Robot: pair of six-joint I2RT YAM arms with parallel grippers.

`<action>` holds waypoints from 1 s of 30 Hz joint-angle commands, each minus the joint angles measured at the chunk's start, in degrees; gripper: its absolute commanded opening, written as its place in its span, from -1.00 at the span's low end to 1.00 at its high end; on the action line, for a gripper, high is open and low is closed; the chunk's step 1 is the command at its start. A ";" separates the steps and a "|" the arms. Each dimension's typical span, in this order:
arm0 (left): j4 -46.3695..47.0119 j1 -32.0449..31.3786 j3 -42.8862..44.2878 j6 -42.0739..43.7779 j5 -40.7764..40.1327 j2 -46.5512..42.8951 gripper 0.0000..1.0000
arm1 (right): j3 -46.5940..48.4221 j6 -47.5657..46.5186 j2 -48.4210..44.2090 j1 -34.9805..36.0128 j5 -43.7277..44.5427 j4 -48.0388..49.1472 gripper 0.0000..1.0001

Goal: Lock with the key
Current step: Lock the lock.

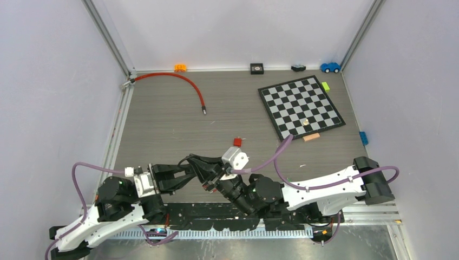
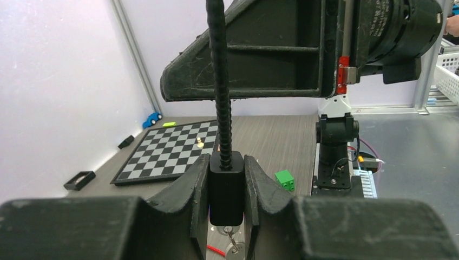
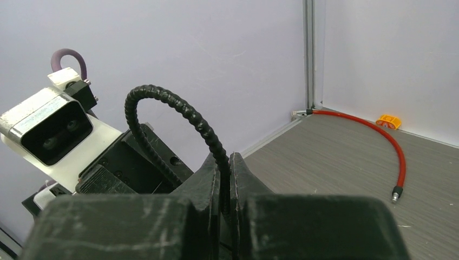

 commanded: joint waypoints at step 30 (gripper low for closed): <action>2.66 0.02 0.00 -1.93 -7.74 -0.27 -1.00 | 4.20 1.83 3.35 1.18 -4.21 -17.23 -0.49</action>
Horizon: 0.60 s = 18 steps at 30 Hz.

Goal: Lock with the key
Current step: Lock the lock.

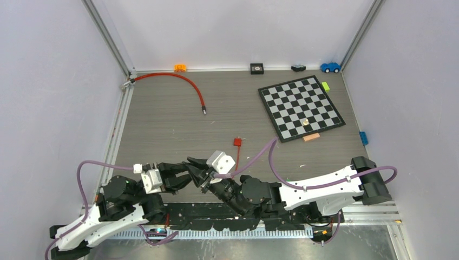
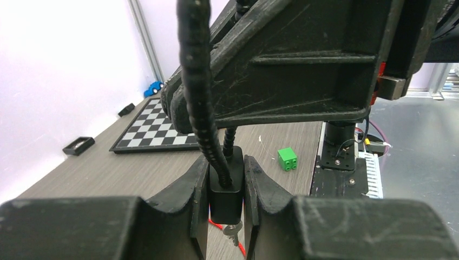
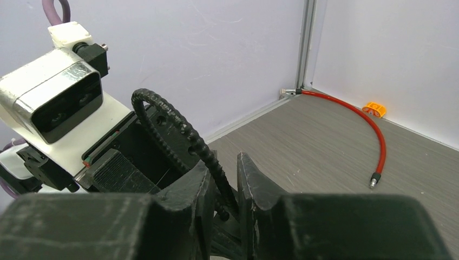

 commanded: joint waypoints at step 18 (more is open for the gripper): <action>5.68 0.05 0.20 -0.92 -4.08 -2.29 -1.00 | -0.54 0.39 -1.42 1.79 -2.33 -6.58 -0.19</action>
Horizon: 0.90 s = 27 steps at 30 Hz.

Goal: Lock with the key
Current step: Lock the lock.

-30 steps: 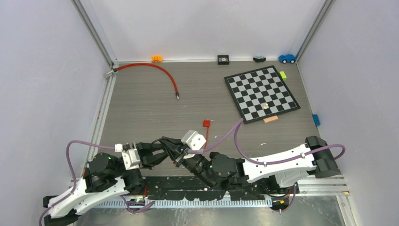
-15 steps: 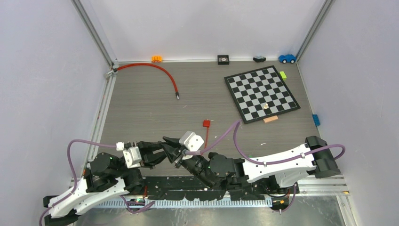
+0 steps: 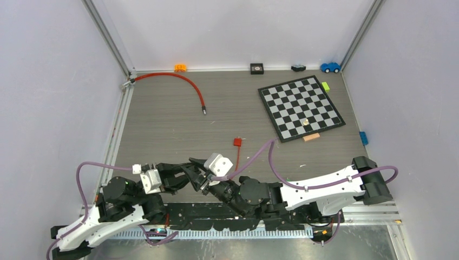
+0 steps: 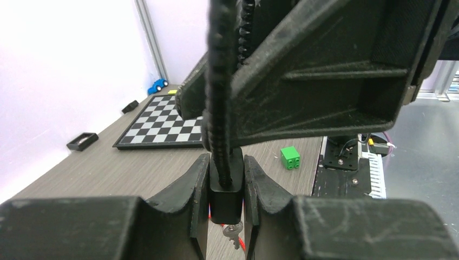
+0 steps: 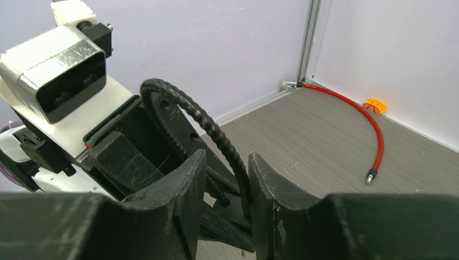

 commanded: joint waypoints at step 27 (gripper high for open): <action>9.77 0.13 2.74 -1.17 -5.26 -0.76 -1.00 | -9.66 -4.96 -15.18 3.75 -4.30 -6.63 -0.06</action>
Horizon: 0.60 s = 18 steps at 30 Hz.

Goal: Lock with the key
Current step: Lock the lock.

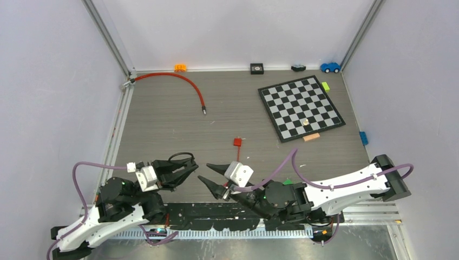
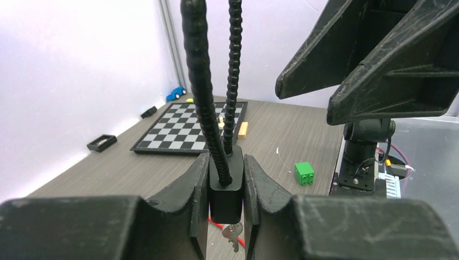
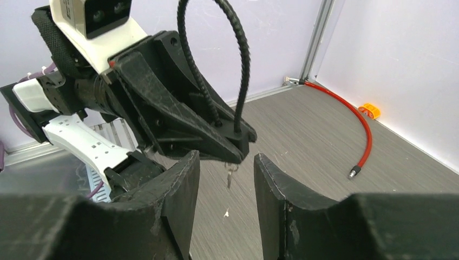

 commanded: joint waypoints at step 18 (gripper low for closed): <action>16.58 0.14 11.77 -15.68 -4.42 6.71 -1.00 | -1.94 -16.03 0.17 0.39 -9.67 5.84 0.15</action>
